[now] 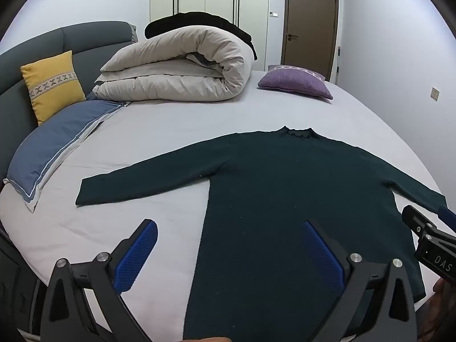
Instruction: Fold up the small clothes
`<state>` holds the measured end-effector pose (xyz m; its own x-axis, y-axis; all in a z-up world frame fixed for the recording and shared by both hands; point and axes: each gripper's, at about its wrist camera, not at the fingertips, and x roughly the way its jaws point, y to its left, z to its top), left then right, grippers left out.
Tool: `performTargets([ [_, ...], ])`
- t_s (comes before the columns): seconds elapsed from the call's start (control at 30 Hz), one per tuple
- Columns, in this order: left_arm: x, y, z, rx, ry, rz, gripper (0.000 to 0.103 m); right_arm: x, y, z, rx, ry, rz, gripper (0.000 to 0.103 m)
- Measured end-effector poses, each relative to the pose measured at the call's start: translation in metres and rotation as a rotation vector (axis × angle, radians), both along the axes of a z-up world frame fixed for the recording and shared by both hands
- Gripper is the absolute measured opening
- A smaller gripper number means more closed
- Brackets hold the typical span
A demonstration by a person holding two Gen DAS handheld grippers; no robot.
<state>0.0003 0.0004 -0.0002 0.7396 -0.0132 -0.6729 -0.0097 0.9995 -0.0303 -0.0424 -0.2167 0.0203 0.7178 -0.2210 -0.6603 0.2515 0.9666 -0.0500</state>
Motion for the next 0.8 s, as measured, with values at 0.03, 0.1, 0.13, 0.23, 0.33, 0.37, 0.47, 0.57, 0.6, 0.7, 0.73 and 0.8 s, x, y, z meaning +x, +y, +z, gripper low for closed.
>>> performTargets([
  [0.03, 0.000, 0.000, 0.000, 0.000, -0.001, -0.001, 0.103, 0.000, 0.000, 0.000, 0.002, -0.007, 0.001, 0.103],
  [0.1, 0.001, 0.000, 0.001, 0.006, -0.003, -0.002, 0.103, 0.000, 0.001, 0.000, -0.001, -0.007, 0.003, 0.103],
  [0.13, 0.001, 0.001, 0.001, 0.010, -0.004, -0.003, 0.103, 0.000, 0.001, 0.000, -0.002, -0.006, 0.003, 0.103],
  [0.23, 0.004, 0.004, 0.002, 0.013, -0.006, -0.002, 0.103, -0.001, -0.001, 0.000, -0.001, -0.006, 0.004, 0.103],
  [0.33, 0.007, 0.006, 0.008, 0.011, -0.008, 0.004, 0.103, -0.002, -0.006, 0.001, -0.001, -0.008, 0.001, 0.103],
  [0.37, 0.000, -0.001, 0.009, 0.016, -0.010, 0.004, 0.103, -0.002, 0.002, -0.001, -0.007, -0.008, 0.003, 0.103],
  [0.47, -0.005, -0.003, 0.007, 0.024, -0.019, 0.002, 0.103, -0.004, -0.004, -0.002, -0.003, -0.009, 0.000, 0.103],
  [0.57, -0.006, -0.001, 0.009, 0.030, -0.022, 0.006, 0.103, -0.003, 0.003, 0.003, -0.014, -0.010, 0.003, 0.103],
  [0.6, -0.005, -0.001, 0.009, 0.032, -0.022, 0.007, 0.103, -0.004, 0.003, 0.003, -0.016, -0.010, 0.001, 0.103],
  [0.7, -0.005, -0.002, 0.009, 0.035, -0.025, 0.011, 0.103, -0.003, 0.002, 0.003, -0.015, -0.009, 0.002, 0.103],
  [0.73, -0.005, -0.001, 0.010, 0.034, -0.025, 0.012, 0.103, -0.003, 0.002, 0.003, -0.016, -0.009, 0.002, 0.103],
  [0.8, -0.005, -0.001, 0.010, 0.036, -0.026, 0.010, 0.103, -0.003, 0.002, 0.004, -0.020, -0.010, 0.001, 0.103],
])
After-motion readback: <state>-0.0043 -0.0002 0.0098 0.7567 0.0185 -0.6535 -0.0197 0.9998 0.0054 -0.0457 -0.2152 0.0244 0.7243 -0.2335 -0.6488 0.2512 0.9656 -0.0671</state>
